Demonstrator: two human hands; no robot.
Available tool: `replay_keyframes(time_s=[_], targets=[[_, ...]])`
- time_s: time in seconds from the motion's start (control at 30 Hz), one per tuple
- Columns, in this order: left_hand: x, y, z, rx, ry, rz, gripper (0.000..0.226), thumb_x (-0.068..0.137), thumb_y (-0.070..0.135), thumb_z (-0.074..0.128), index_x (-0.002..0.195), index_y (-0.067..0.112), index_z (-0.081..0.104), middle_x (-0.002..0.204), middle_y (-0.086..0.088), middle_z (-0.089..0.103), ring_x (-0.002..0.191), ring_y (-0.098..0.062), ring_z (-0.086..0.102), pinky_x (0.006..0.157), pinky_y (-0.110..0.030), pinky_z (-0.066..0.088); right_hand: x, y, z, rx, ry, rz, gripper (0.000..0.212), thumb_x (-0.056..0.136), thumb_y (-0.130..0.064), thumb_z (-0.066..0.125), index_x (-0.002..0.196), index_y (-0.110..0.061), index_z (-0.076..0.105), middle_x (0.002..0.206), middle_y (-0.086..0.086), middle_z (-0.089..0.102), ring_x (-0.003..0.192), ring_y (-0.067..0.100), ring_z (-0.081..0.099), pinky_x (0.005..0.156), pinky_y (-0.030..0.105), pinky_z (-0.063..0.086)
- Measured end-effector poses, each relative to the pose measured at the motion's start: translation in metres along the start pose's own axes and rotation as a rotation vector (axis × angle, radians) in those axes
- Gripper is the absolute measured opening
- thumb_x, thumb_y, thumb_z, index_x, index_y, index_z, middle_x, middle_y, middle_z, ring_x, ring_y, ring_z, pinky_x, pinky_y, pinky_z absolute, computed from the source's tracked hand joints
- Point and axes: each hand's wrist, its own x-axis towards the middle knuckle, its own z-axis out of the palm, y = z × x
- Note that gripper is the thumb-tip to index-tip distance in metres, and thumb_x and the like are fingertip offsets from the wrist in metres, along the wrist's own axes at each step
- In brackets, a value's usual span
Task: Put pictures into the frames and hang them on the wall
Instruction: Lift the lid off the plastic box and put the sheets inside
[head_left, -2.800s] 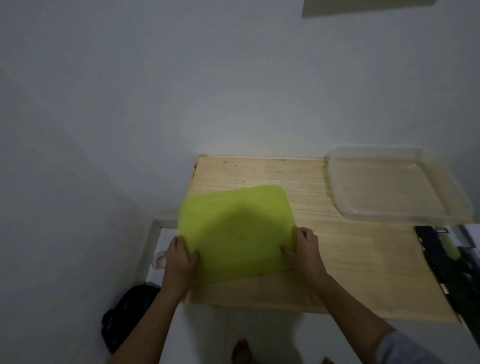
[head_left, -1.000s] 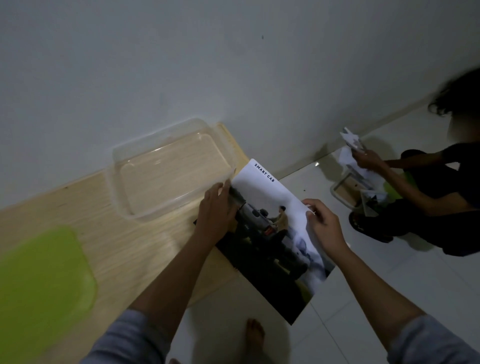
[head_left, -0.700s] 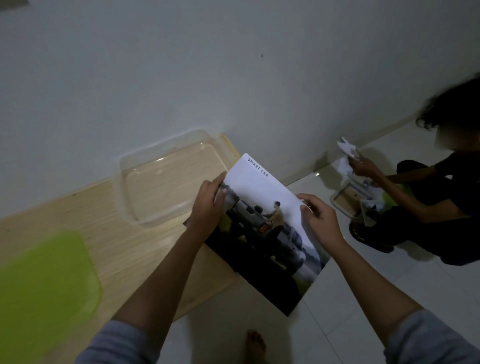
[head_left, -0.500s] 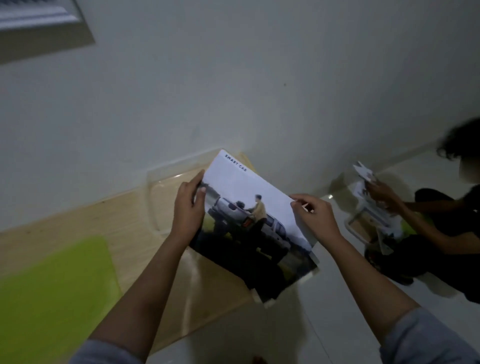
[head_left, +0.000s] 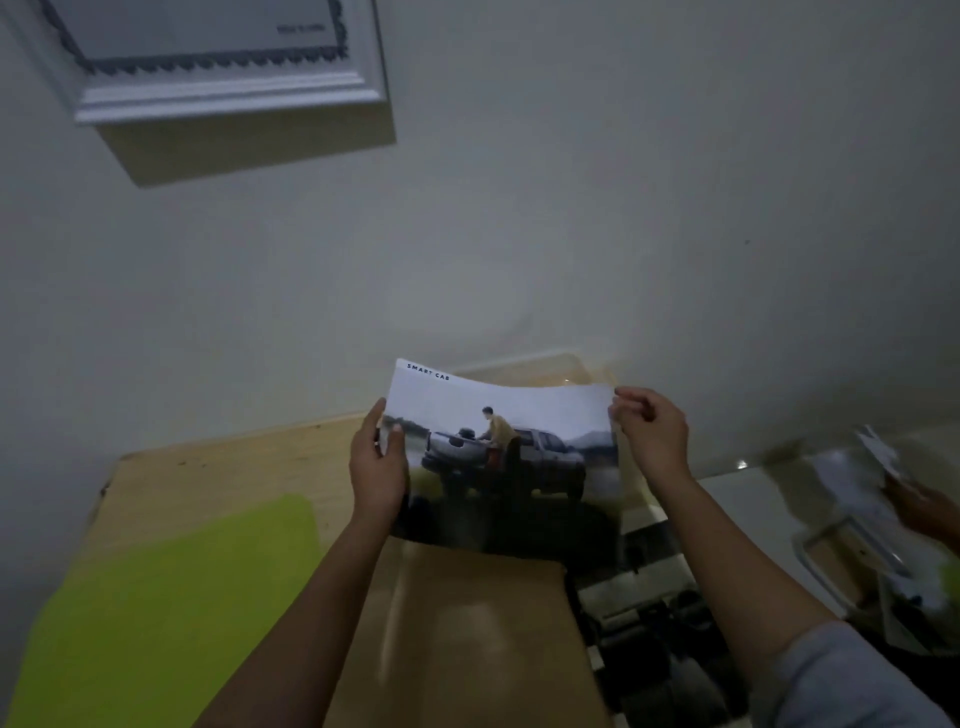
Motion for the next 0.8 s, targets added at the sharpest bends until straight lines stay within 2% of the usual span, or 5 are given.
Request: replay_keyframes(time_s=[0.13, 0.47, 0.6, 0.73, 0.8], targets=[[-0.001, -0.008, 0.013, 0.035, -0.077, -0.057, 0.046, 0.092, 0.03, 0.047, 0.137, 0.023, 0.042, 0.127, -0.014, 0.053, 0.111, -0.03, 0.053, 0.093, -0.049, 0.047, 0.014, -0.004, 0.023, -0.041, -0.076, -0.032, 0.025, 0.084, 0.002, 0.056, 0.106, -0.006, 0.065, 0.101, 0.005, 0.065, 0.092, 0.016, 0.059, 0.082, 0.022, 0.047], [0.006, -0.013, 0.045, 0.314, -0.108, -0.055, 0.046, 0.089, -0.001, 0.049, 0.134, 0.003, 0.042, 0.112, -0.013, 0.043, 0.1, -0.019, 0.043, 0.077, -0.007, 0.027, 0.076, 0.008, 0.037, -0.176, -0.176, -0.079, 0.027, 0.087, 0.001, 0.054, 0.113, -0.003, 0.064, 0.112, 0.011, 0.065, 0.097, 0.017, 0.058, 0.089, 0.021, 0.043], [0.004, -0.025, 0.049, 0.438, -0.119, -0.018, 0.049, 0.082, -0.006, 0.055, 0.13, -0.001, 0.045, 0.119, -0.018, 0.04, 0.101, -0.023, 0.044, 0.082, -0.012, 0.033, 0.09, 0.018, 0.039, -0.401, -0.259, -0.16, 0.033, 0.088, -0.002, 0.056, 0.121, -0.004, 0.058, 0.124, 0.014, 0.059, 0.109, 0.022, 0.056, 0.095, 0.025, 0.04], [0.0, -0.024, 0.057, 0.623, -0.048, 0.156, 0.032, 0.081, -0.003, 0.058, 0.113, 0.0, 0.055, 0.128, -0.024, 0.042, 0.117, -0.037, 0.04, 0.094, -0.036, 0.042, 0.077, 0.026, 0.037, -0.564, -0.311, -0.403, 0.039, 0.084, 0.001, 0.059, 0.123, 0.0, 0.054, 0.131, 0.02, 0.049, 0.121, 0.032, 0.046, 0.1, 0.027, 0.033], [0.0, -0.024, 0.061, 0.693, -0.159, 0.227, 0.044, 0.085, 0.003, 0.057, 0.128, 0.002, 0.048, 0.138, -0.021, 0.04, 0.128, -0.033, 0.036, 0.104, -0.035, 0.034, 0.06, 0.033, 0.037, -0.527, -0.396, -0.43, 0.039, 0.084, 0.002, 0.057, 0.122, -0.002, 0.054, 0.131, 0.017, 0.048, 0.122, 0.028, 0.045, 0.102, 0.025, 0.034]])
